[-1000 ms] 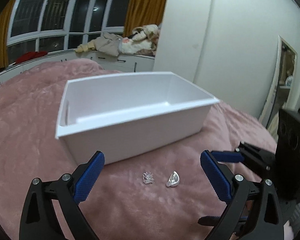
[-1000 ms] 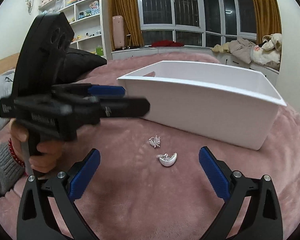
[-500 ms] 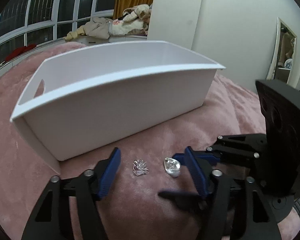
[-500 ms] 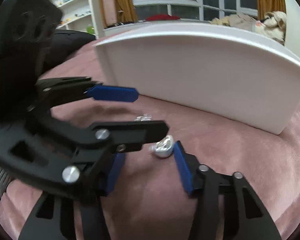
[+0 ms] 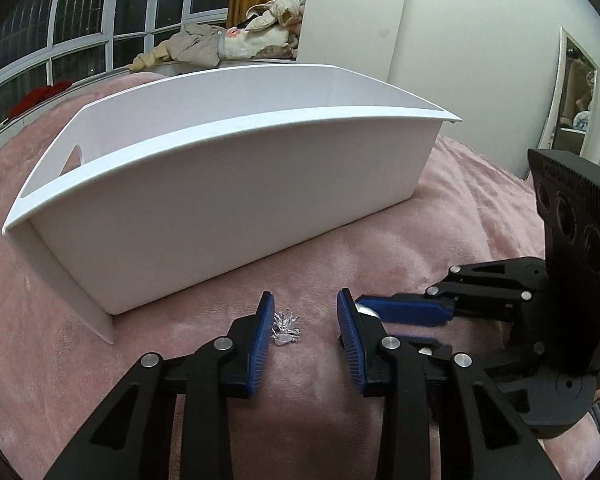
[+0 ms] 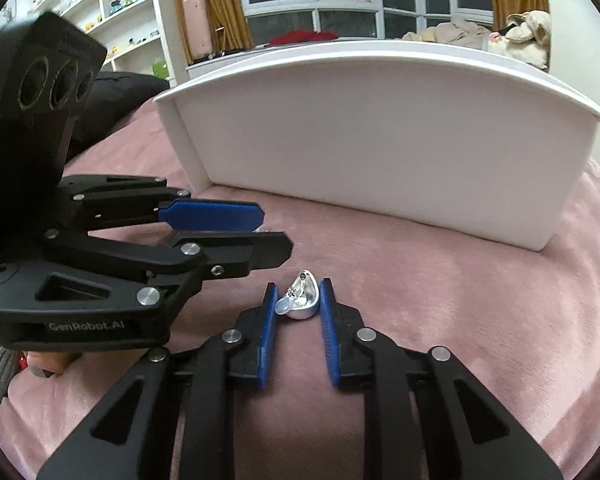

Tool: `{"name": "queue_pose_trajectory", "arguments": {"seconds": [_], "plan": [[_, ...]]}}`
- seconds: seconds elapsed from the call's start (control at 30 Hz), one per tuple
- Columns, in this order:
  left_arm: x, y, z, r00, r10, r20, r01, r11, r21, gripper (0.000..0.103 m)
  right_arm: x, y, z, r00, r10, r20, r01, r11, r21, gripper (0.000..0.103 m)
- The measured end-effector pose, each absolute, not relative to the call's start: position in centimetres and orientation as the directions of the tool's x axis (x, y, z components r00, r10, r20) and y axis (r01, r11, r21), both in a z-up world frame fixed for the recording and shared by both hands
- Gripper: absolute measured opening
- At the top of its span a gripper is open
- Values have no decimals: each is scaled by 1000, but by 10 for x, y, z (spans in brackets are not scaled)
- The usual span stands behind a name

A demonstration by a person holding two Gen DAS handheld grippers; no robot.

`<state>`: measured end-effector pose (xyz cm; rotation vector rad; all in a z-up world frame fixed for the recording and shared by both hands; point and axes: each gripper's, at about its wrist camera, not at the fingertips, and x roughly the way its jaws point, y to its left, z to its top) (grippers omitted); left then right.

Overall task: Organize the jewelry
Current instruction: 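Grasp the clear flower earring with the left tool while the right tool grasps the silver crescent earring, then lift both held earrings and carry them over the white box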

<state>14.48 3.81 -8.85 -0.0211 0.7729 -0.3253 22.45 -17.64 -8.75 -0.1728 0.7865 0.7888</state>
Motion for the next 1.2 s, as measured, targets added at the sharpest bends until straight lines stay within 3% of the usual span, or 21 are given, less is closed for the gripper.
{"name": "queue_pose_trajectory", "arguments": {"seconds": [0.1,0.27,0.43,0.57,0.67,0.73,0.77,0.8,0.83,0.87,0.93,1.0,1.07,1.2], "plan": [[145,37,-88,667,-301,-681,289,948,-136,48,226,-189,-85,464,572,-676,-662,731,164,21],[145,33,-89,659,-305,-688,310,943,-121,47,234,-202,-85,452,603,-657,-636,735,236,21],[148,36,-91,651,-296,-699,301,946,-120,30,231,-206,-84,454,601,-658,-636,736,232,21],[149,37,-91,655,-283,-700,286,951,-117,9,231,-212,-83,453,616,-644,-634,731,253,21],[148,35,-91,656,-277,-702,291,951,-104,9,230,-219,-83,454,629,-631,-627,729,274,21],[148,34,-91,655,-269,-706,287,953,-97,19,230,-220,-82,453,630,-631,-627,728,277,21],[148,35,-90,658,-258,-707,278,956,-90,51,230,-220,-83,453,630,-630,-628,728,276,21],[147,35,-90,672,-239,-701,265,961,-74,71,230,-222,-83,454,630,-630,-628,728,275,21],[146,35,-89,681,-230,-695,261,963,-62,71,230,-222,-83,453,630,-630,-629,727,275,21],[145,34,-89,681,-231,-695,267,962,-57,70,230,-222,-83,453,631,-630,-628,727,276,21],[147,30,-92,669,-225,-708,277,960,-43,58,230,-223,-83,453,632,-629,-629,727,277,21],[152,27,-99,640,-219,-737,280,959,-41,32,230,-224,-83,453,632,-629,-628,727,278,21],[153,28,-100,636,-221,-740,278,960,-47,24,230,-224,-83,448,636,-628,-629,724,284,21],[152,31,-98,641,-235,-730,280,958,-63,23,228,-226,-82,453,640,-620,-630,722,286,21]]}}
